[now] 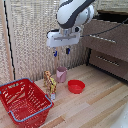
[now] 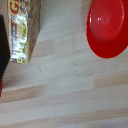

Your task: Transport the gripper mindfully toward the orange-red bowl and clasp it to elevate with ease. Ensure your robot's arm aligns efficiently with the top drawer's opening. Carefully slide the orange-red bowl into the designated spot with precision. After confirmation, withdraw the gripper gently. Close the drawer smoothly by transitioning the gripper to its handle.

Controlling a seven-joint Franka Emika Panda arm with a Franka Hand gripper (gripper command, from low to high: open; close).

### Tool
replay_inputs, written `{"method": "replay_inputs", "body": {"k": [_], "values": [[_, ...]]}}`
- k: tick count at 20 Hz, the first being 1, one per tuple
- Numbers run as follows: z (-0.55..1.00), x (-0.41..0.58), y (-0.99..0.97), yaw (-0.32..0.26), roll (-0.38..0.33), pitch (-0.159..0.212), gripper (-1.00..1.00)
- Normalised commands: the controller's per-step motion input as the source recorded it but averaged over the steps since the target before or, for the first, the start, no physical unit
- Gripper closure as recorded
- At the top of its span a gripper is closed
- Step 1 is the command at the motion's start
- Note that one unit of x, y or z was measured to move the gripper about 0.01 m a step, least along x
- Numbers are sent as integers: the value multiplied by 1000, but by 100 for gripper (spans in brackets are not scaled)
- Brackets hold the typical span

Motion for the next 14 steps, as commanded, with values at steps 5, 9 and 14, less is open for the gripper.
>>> {"method": "replay_inputs", "body": {"k": [5, 9, 14], "values": [[-173, -65, -435, -44, 43, 0, -100], [-181, -187, -654, -52, 74, -5, -100], [-173, -213, -553, -41, 65, 0, -100]]}}
